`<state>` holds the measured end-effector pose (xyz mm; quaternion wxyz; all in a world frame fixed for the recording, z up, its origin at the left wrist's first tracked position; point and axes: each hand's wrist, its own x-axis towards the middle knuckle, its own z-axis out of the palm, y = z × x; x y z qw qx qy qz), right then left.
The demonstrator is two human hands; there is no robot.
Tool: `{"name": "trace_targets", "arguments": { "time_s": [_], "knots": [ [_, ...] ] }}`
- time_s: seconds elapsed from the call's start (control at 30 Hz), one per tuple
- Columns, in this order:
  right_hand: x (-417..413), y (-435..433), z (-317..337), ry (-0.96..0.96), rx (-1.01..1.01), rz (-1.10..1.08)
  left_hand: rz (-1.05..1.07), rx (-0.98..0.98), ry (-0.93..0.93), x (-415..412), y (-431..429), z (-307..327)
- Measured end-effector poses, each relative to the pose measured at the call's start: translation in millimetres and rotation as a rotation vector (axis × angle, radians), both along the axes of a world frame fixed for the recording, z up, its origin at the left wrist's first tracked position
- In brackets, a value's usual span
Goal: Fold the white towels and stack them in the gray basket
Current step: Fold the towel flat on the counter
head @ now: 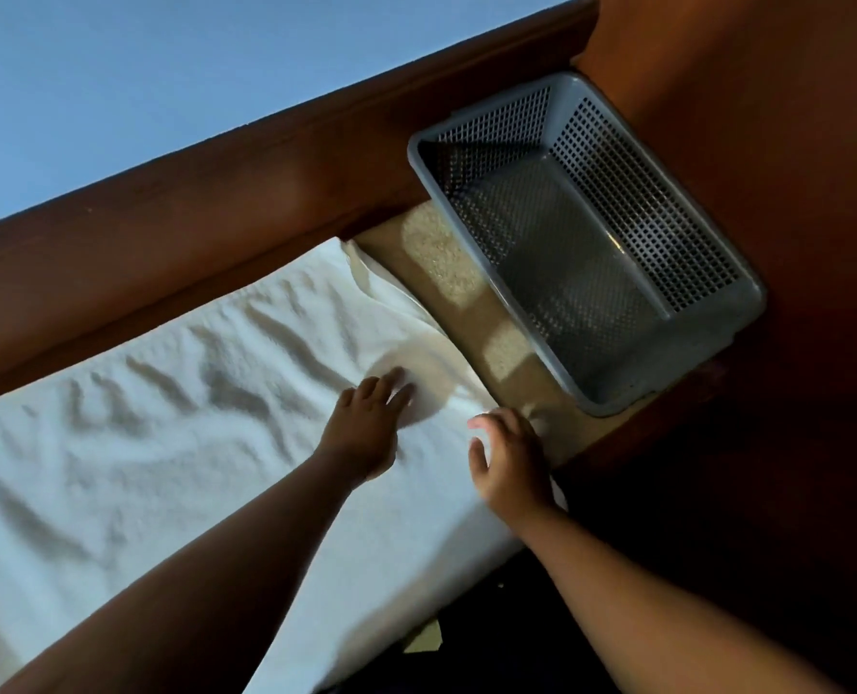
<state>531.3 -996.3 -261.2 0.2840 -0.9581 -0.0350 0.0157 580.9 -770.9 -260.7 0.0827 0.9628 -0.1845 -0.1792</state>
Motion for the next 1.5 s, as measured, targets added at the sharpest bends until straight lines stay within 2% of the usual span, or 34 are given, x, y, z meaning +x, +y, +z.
{"name": "trace_targets", "arguments": {
  "time_s": [0.1,0.2,0.53,0.63,0.8,0.97,1.1,1.2,1.3,1.5],
  "knots": [
    [34.0,31.7,-6.5,0.058,-0.168,0.247,0.114,-0.012,-0.006,23.5,38.7,-7.2],
    [75.8,65.9,-15.0,0.111,-0.291,0.392,0.193,-0.058,-0.032,49.1,72.7,-13.9],
    [241.6,155.1,-40.3,0.197,-0.429,0.156,0.078,-0.189,-0.182,103.0,141.9,-50.6],
    [249.4,159.2,-40.5,0.236,-0.469,0.15,0.169,-0.19,-0.184,81.6,154.7,-53.3],
    [254.0,170.4,-10.0,0.396,-0.599,0.227,0.487,-0.09,-0.078,-10.8,186.8,-39.9],
    [173.2,197.3,36.9,0.35,-0.637,0.594,0.915,-0.034,0.094,-167.5,207.6,-23.2],
    [77.1,225.7,45.4,0.338,-0.556,0.92,1.455,-0.012,0.205,-288.7,209.6,-4.9],
    [15.1,248.9,41.4,0.342,-0.533,1.16,1.758,-0.002,0.258,-356.9,200.1,10.8],
    [-35.5,273.2,39.8,0.417,-0.517,1.323,2.01,-0.15,0.207,-400.6,188.6,16.0],
    [-107.3,316.0,48.9,0.481,-0.589,1.43,2.201,-0.381,0.005,-429.8,205.3,11.7]
  ]
}}
